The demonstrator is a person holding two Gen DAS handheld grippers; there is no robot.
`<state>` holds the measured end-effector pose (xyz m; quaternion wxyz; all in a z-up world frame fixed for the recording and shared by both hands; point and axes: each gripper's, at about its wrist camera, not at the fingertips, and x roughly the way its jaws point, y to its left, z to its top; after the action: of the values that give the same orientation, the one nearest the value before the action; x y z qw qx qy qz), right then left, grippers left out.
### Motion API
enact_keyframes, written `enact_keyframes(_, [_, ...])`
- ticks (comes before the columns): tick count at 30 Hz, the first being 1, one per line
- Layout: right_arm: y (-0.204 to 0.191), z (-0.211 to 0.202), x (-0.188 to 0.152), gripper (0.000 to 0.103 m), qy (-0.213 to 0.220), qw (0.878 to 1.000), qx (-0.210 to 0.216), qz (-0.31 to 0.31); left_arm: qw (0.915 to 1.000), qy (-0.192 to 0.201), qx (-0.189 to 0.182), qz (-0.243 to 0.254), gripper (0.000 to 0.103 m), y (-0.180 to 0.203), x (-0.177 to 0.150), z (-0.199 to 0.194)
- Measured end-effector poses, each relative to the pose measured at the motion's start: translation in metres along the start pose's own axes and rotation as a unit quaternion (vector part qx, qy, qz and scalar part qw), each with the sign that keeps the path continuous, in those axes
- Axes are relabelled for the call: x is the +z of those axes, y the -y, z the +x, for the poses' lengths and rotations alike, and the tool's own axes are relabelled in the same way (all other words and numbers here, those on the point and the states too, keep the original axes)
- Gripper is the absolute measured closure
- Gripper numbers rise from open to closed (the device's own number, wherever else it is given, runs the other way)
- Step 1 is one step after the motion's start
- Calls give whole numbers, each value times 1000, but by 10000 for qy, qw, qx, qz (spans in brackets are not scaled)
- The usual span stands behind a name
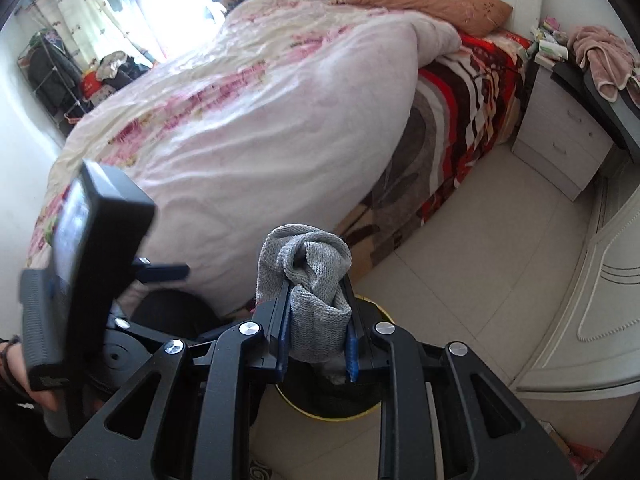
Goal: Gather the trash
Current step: 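Open the right tool over the bin to drop the grey sock, then move both open tools back over the bed toward the red and white-black socks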
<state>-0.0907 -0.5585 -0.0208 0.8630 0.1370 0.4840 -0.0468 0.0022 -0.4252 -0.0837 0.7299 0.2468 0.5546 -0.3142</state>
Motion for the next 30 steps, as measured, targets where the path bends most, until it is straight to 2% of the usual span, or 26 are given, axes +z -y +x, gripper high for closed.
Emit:
enact_keyframes(2, [-2, 10, -3, 78, -205, 9997, -107, -76, 10000, -17, -2, 33, 17, -5, -3, -2])
enact_keyframes(3, [-3, 14, -4, 69, -272, 9994, -196, -108, 10000, -29, 14, 28, 17, -8, -5, -3])
enact_keyframes(4, [-4, 20, -6, 48, -398, 9987, -283, -132, 10000, -37, 61, 10, 17, -13, -7, -4])
enact_keyframes(5, [-6, 24, -8, 44, -456, 9982, -359, -140, 9999, -46, 88, -16, 17, -13, -9, -6])
enact_keyframes(16, [-23, 40, -10, 44, -714, 9962, -307, -382, 9987, -144, 233, -439, 17, -46, -28, -16])
enact_keyframes(22, [-51, 46, 1, 44, -680, 9951, -139, -708, 9969, -85, 374, -681, 17, -61, -37, -28])
enact_keyframes(30, [-103, 57, 28, 43, -575, 9888, 135, -1372, 9884, 107, 719, -1335, 17, -104, -46, -48])
